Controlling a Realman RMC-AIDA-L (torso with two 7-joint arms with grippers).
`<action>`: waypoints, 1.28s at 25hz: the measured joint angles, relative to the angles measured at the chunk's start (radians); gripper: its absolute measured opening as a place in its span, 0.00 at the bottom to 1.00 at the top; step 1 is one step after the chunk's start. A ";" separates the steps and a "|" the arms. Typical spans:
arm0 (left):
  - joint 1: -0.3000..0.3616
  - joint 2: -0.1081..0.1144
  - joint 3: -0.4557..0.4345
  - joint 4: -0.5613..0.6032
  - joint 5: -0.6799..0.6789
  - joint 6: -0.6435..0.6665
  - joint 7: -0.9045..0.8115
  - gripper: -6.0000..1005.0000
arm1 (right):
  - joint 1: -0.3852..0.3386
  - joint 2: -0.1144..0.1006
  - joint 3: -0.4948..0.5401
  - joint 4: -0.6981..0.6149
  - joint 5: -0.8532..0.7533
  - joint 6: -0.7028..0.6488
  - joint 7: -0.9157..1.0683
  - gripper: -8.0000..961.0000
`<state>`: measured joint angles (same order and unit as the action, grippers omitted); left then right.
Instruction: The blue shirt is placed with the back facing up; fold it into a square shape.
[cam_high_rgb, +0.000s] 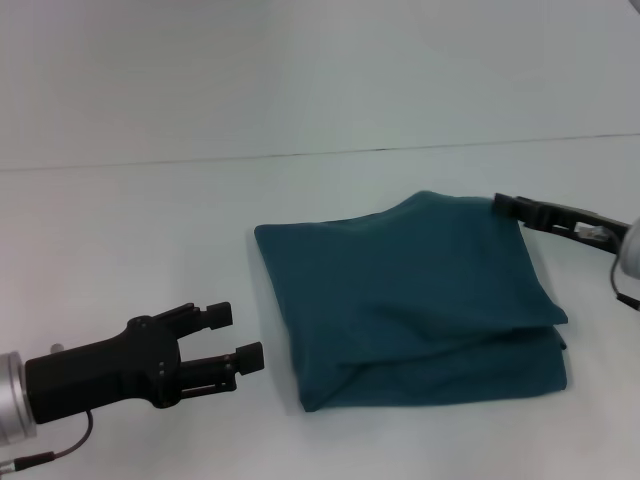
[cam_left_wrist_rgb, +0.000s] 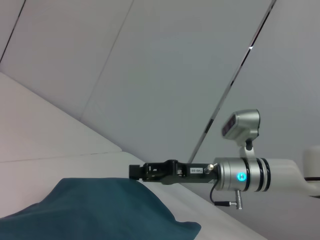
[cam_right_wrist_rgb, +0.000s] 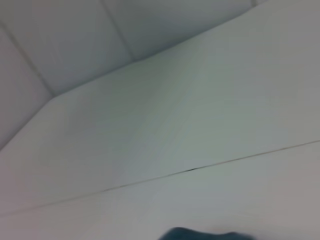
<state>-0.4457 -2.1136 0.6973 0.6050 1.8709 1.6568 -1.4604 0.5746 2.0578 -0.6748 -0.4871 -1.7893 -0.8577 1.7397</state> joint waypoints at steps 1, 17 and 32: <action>0.000 0.000 0.000 -0.001 0.000 -0.001 0.000 0.92 | -0.008 0.000 0.014 -0.006 0.009 0.003 -0.001 0.34; -0.001 -0.008 0.007 -0.010 0.003 -0.039 0.008 0.92 | -0.089 -0.155 0.044 -0.083 -0.214 -0.549 0.401 0.84; 0.001 -0.008 0.008 -0.013 0.008 -0.046 0.022 0.92 | -0.088 -0.171 0.047 -0.078 -0.288 -0.586 0.512 0.80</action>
<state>-0.4444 -2.1215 0.7055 0.5918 1.8790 1.6111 -1.4387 0.4866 1.8865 -0.6278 -0.5650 -2.0769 -1.4438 2.2521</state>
